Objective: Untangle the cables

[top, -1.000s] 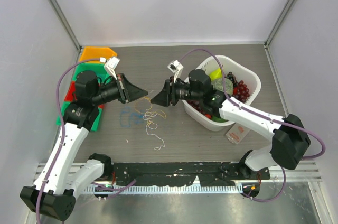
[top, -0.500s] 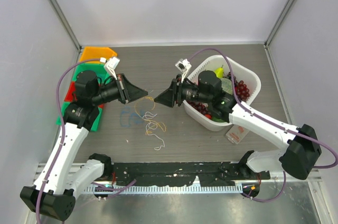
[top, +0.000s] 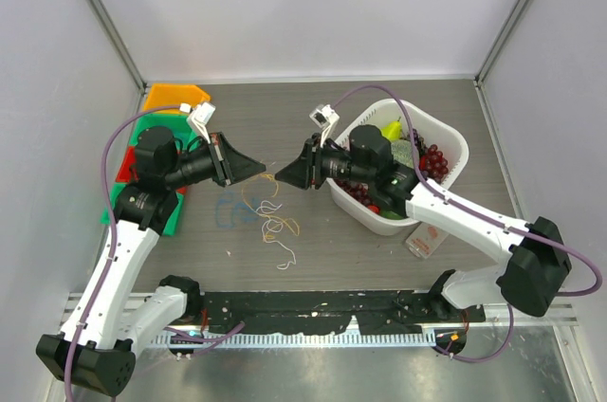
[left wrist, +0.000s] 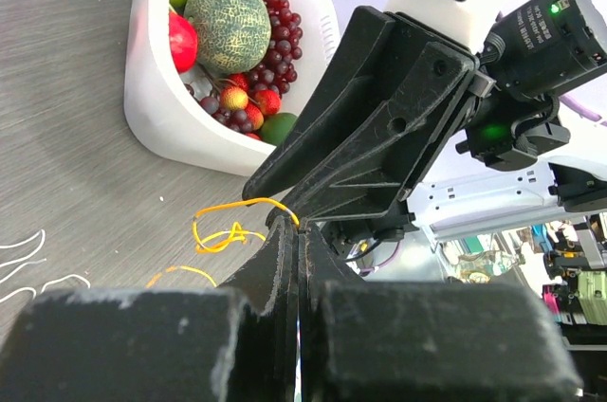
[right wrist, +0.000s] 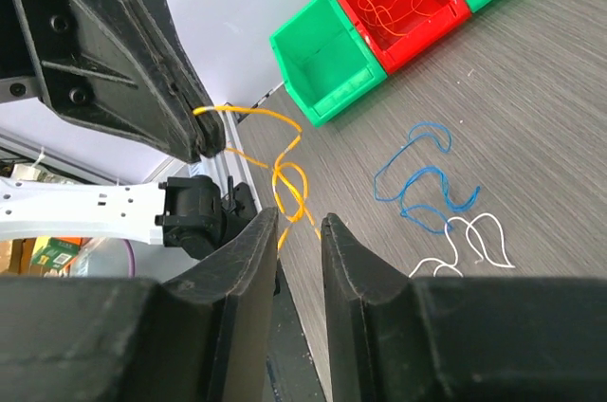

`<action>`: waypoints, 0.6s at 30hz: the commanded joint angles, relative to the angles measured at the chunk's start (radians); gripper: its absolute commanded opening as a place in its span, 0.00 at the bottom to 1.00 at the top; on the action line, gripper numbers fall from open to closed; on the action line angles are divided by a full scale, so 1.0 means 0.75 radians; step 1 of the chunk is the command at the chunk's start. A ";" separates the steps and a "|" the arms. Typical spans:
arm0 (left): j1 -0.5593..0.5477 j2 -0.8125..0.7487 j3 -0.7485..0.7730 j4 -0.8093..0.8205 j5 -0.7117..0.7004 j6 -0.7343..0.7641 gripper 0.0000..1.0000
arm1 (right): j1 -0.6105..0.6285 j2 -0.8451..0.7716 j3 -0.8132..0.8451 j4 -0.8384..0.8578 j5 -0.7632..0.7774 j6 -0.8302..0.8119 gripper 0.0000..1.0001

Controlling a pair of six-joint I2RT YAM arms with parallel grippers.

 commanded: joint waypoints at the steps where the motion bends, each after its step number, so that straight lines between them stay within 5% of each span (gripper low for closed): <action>1: 0.008 -0.002 0.023 -0.006 0.008 0.001 0.00 | 0.060 0.016 0.126 -0.017 0.072 -0.094 0.29; 18: 0.010 0.000 0.031 0.008 0.027 -0.026 0.00 | 0.089 0.087 0.172 -0.033 0.097 -0.111 0.26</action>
